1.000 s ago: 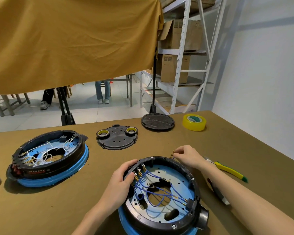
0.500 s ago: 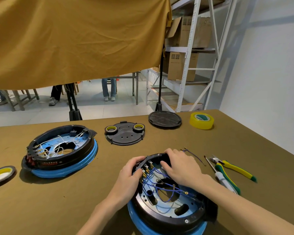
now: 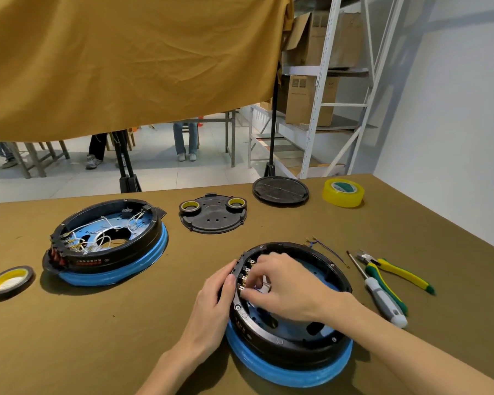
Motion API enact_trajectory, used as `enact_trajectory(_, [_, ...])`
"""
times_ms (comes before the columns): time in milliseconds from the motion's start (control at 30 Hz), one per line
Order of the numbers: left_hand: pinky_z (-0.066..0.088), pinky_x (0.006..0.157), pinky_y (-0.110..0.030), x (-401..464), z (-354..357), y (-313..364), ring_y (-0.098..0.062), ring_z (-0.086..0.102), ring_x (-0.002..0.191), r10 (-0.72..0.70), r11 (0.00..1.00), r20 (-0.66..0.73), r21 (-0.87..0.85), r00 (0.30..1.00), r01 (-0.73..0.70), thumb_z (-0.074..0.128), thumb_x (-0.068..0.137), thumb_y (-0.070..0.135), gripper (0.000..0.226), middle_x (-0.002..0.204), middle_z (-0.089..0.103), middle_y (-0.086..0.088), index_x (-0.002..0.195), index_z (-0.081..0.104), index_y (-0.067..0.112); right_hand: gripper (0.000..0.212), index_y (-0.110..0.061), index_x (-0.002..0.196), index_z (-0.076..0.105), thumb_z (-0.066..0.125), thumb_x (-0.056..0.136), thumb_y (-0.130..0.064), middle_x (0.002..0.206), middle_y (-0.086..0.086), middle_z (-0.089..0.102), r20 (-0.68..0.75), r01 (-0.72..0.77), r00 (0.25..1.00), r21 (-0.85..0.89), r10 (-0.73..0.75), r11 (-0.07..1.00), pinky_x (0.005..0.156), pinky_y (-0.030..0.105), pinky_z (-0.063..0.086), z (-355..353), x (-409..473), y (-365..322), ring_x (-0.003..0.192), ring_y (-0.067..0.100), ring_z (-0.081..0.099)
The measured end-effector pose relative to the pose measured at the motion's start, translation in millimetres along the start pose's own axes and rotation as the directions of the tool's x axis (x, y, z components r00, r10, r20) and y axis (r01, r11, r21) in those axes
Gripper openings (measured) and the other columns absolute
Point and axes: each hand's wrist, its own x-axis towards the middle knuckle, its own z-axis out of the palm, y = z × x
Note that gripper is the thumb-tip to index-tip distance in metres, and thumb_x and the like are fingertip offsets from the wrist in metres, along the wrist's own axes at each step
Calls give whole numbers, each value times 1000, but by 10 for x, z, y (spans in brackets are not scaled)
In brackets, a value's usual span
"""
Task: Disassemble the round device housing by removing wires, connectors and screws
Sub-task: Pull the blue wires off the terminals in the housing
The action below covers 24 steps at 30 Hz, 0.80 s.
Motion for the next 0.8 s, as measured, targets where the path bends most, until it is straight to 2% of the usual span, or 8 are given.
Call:
enact_trajectory(67, [30,124,-38,2,-13,-19,10,37,141,-8,1000,17,1,1000,8,31,97,67,62,152,47,23,151,42,39,28,-28,100,75,63,93,-52,89,-12,57,52,-22,998,-55,25,998,91,31,40,17,-8,-37,84,8,52])
enact_trajectory(133, [29,124,-36,6,-20,-46,10,35,142,-9,1000,26,16,1000,9,30,97,67,64,154,45,23,153,40,37,27,-26,100,77,61,96,-48,88,-9,55,13,-39,999,-39,39,998,93,34,38,59,-13,-39,82,9,51])
enact_trajectory(300, [22,112,-10,21,-22,-84,22,28,138,11,998,33,58,999,-13,27,96,69,51,144,37,42,144,35,53,28,-22,92,75,57,97,-43,81,-7,54,-2,-31,1000,-25,31,999,85,33,37,153,21,-61,77,10,47])
enact_trajectory(400, [23,112,-10,37,-22,-114,18,30,141,14,999,18,52,1000,-15,28,99,64,57,148,39,35,151,36,44,25,-22,91,75,59,98,-40,82,-8,59,-9,-48,999,-25,48,999,77,29,30,168,47,-66,74,9,47])
enact_trajectory(500, [23,109,-4,48,-16,-114,18,31,140,22,998,14,52,1000,-22,27,100,61,54,143,39,41,150,35,43,22,-23,93,76,62,97,-39,81,-11,61,-21,-58,998,3,58,998,80,27,30,177,38,-57,73,7,49])
enact_trajectory(600, [24,113,-9,58,0,-116,15,32,141,36,998,-1,59,999,-36,27,101,57,53,145,40,39,150,37,39,23,-23,94,77,62,98,-39,82,-10,63,-27,-46,999,17,46,999,90,31,38,188,3,-41,76,9,52])
enact_trajectory(733, [26,120,-22,62,10,-132,9,33,144,44,997,-13,61,999,-43,27,102,54,56,153,44,25,152,41,32,24,-19,91,76,60,98,-37,81,-6,62,-27,-23,999,20,24,1000,87,33,39,188,-3,-30,75,11,50])
enact_trajectory(800, [26,121,-24,64,12,-137,10,33,144,41,997,-10,72,999,-40,26,102,53,57,154,43,24,153,40,31,25,-17,87,75,61,97,-35,79,-4,63,-30,-23,999,27,23,999,86,33,39,189,9,-25,75,13,51])
